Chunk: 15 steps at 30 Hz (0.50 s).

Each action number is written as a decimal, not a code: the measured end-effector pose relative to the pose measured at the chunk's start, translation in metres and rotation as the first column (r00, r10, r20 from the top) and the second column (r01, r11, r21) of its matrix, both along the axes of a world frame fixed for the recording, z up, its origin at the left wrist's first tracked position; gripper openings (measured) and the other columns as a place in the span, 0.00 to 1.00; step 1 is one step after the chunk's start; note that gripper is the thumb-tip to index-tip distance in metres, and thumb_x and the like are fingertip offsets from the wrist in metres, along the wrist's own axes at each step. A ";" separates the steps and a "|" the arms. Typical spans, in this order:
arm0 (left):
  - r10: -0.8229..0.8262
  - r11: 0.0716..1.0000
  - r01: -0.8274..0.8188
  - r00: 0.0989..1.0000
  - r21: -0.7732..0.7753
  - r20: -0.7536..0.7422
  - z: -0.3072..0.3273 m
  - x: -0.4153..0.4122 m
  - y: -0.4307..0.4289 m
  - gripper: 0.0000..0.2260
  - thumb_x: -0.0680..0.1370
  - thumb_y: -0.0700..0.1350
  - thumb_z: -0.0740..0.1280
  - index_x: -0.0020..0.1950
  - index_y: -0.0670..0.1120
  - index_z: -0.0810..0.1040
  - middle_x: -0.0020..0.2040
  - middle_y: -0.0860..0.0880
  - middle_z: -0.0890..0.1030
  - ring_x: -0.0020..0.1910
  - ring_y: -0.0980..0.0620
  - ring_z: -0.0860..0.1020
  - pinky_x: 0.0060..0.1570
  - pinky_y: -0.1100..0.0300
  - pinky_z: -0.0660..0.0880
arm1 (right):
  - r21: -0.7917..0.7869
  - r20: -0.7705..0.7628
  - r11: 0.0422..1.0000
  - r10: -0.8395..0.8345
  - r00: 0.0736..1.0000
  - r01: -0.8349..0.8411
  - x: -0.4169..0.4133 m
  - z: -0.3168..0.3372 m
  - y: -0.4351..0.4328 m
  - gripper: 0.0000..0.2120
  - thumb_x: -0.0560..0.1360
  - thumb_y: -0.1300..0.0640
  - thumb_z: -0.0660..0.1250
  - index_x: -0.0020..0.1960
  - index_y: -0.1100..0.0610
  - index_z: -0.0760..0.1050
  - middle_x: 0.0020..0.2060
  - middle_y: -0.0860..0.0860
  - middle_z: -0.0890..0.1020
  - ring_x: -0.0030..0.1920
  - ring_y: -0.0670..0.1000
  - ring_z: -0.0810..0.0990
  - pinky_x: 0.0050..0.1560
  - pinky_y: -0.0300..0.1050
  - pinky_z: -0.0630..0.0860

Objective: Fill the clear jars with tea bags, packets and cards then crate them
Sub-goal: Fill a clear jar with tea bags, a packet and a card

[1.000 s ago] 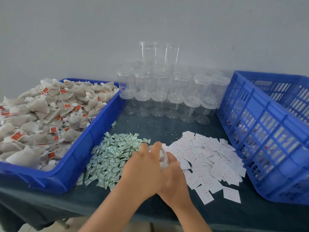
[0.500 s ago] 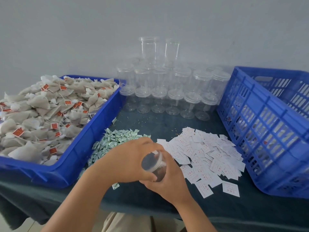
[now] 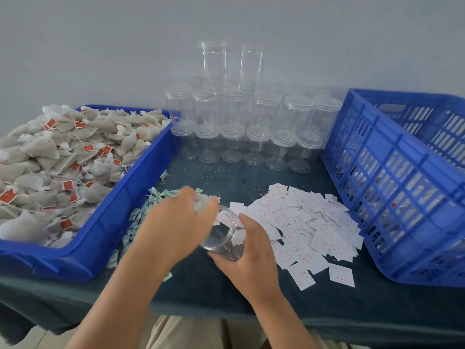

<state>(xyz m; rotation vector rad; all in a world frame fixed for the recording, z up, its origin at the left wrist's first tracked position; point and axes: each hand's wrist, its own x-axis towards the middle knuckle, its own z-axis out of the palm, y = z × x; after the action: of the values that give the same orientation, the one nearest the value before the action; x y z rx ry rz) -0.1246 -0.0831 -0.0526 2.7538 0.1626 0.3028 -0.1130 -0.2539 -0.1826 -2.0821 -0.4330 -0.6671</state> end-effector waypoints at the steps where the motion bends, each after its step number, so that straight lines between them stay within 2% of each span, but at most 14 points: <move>1: 0.023 0.994 -0.023 1.000 -0.104 0.000 0.000 0.005 0.004 0.12 0.78 0.50 0.70 0.56 0.48 0.71 0.51 0.45 0.77 0.37 0.43 0.77 0.36 0.52 0.75 | 0.044 -0.024 0.999 -0.006 1.000 0.007 0.001 0.001 -0.003 0.43 0.68 0.36 0.82 0.75 0.51 0.68 0.64 0.47 0.80 0.65 0.48 0.80 0.65 0.44 0.79; 2: 0.002 0.972 -0.012 0.999 -0.235 -0.043 0.001 0.010 0.013 0.12 0.77 0.43 0.71 0.56 0.45 0.72 0.55 0.44 0.78 0.38 0.41 0.79 0.35 0.50 0.79 | 0.114 -0.074 0.993 0.011 0.997 -0.003 0.000 0.004 -0.006 0.45 0.66 0.37 0.82 0.75 0.48 0.67 0.64 0.44 0.80 0.65 0.46 0.80 0.65 0.44 0.79; 3: 0.037 0.897 -0.070 0.996 -0.437 -0.084 0.000 0.019 0.020 0.10 0.77 0.42 0.69 0.56 0.45 0.74 0.56 0.44 0.80 0.42 0.41 0.82 0.37 0.49 0.82 | 0.190 -0.124 0.982 0.042 0.991 -0.018 -0.001 0.006 -0.008 0.45 0.64 0.37 0.83 0.75 0.42 0.67 0.64 0.40 0.80 0.66 0.44 0.80 0.65 0.42 0.79; 4: 0.047 0.776 -0.108 0.992 -0.621 -0.114 0.000 0.025 0.023 0.08 0.77 0.45 0.66 0.56 0.48 0.78 0.54 0.46 0.85 0.44 0.42 0.85 0.39 0.50 0.84 | 0.259 -0.151 0.965 0.072 0.986 -0.031 -0.002 0.007 -0.011 0.45 0.63 0.37 0.84 0.74 0.36 0.66 0.64 0.38 0.80 0.67 0.44 0.80 0.65 0.39 0.78; 5: 0.076 0.647 -0.177 0.983 -0.742 -0.169 -0.007 0.032 0.024 0.09 0.79 0.47 0.63 0.57 0.52 0.80 0.49 0.49 0.87 0.43 0.44 0.87 0.40 0.50 0.85 | 0.311 -0.157 0.950 0.089 0.984 -0.037 -0.003 0.008 -0.013 0.45 0.62 0.38 0.84 0.72 0.31 0.64 0.63 0.37 0.80 0.67 0.45 0.80 0.64 0.37 0.77; 6: 0.088 0.610 -0.187 0.982 -0.770 -0.169 -0.015 0.039 0.020 0.11 0.80 0.47 0.61 0.57 0.55 0.81 0.45 0.52 0.88 0.41 0.47 0.88 0.41 0.49 0.85 | 0.350 -0.154 0.936 0.098 0.983 -0.039 -0.004 0.008 -0.014 0.45 0.61 0.39 0.85 0.71 0.29 0.64 0.63 0.37 0.80 0.66 0.46 0.80 0.64 0.35 0.76; 8: 0.048 0.741 -0.121 0.991 -0.660 -0.128 -0.045 0.052 0.009 0.11 0.82 0.44 0.62 0.58 0.56 0.81 0.41 0.54 0.88 0.38 0.52 0.87 0.43 0.49 0.85 | 0.379 -0.138 0.924 0.117 0.984 -0.057 -0.004 0.009 -0.014 0.44 0.61 0.41 0.85 0.70 0.29 0.66 0.62 0.39 0.81 0.66 0.48 0.81 0.64 0.35 0.76; 10: -0.003 0.800 -0.053 0.996 -0.598 -0.091 -0.068 0.061 -0.006 0.10 0.81 0.43 0.67 0.56 0.55 0.84 0.41 0.54 0.87 0.37 0.55 0.85 0.42 0.58 0.83 | 0.360 -0.121 0.930 0.118 0.986 -0.067 -0.005 0.010 -0.013 0.43 0.61 0.42 0.85 0.69 0.28 0.66 0.61 0.39 0.81 0.65 0.47 0.81 0.62 0.33 0.75; 11: -0.032 0.835 -0.020 0.996 -0.549 -0.085 -0.078 0.066 -0.013 0.07 0.80 0.43 0.69 0.52 0.54 0.86 0.41 0.55 0.86 0.38 0.56 0.84 0.40 0.64 0.79 | 0.347 -0.121 0.936 0.114 0.986 -0.066 -0.005 0.009 -0.013 0.43 0.60 0.42 0.85 0.68 0.27 0.66 0.61 0.38 0.81 0.64 0.46 0.81 0.61 0.32 0.75; 12: -0.053 0.871 0.003 0.995 -0.491 -0.089 -0.086 0.068 -0.019 0.05 0.78 0.45 0.70 0.46 0.52 0.85 0.40 0.56 0.84 0.39 0.55 0.83 0.37 0.67 0.76 | 0.339 -0.129 0.939 0.113 0.985 -0.063 -0.005 0.010 -0.013 0.44 0.60 0.41 0.85 0.68 0.27 0.65 0.61 0.38 0.81 0.64 0.45 0.81 0.60 0.31 0.75; 13: -0.053 0.908 0.006 0.993 -0.419 -0.101 -0.092 0.070 -0.024 0.05 0.77 0.47 0.70 0.43 0.49 0.84 0.41 0.56 0.82 0.42 0.52 0.81 0.37 0.64 0.74 | 0.336 -0.141 0.940 0.114 0.983 -0.060 -0.005 0.010 -0.013 0.44 0.60 0.40 0.84 0.68 0.26 0.65 0.62 0.37 0.80 0.64 0.44 0.81 0.60 0.31 0.75; 15: -0.024 0.948 0.005 0.998 -0.319 -0.057 -0.103 0.069 -0.031 0.06 0.76 0.49 0.72 0.46 0.47 0.83 0.46 0.55 0.78 0.47 0.51 0.77 0.43 0.54 0.76 | 0.323 -0.158 0.944 0.117 0.981 -0.061 -0.004 0.009 -0.013 0.44 0.60 0.39 0.84 0.68 0.25 0.64 0.61 0.37 0.80 0.64 0.44 0.81 0.59 0.29 0.75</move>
<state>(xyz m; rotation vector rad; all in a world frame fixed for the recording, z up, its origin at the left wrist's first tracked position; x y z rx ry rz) -0.0557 -0.1142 -0.1559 2.4421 0.1891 0.1723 -0.1166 -0.2669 -0.1732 -1.7852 -0.2957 -0.4608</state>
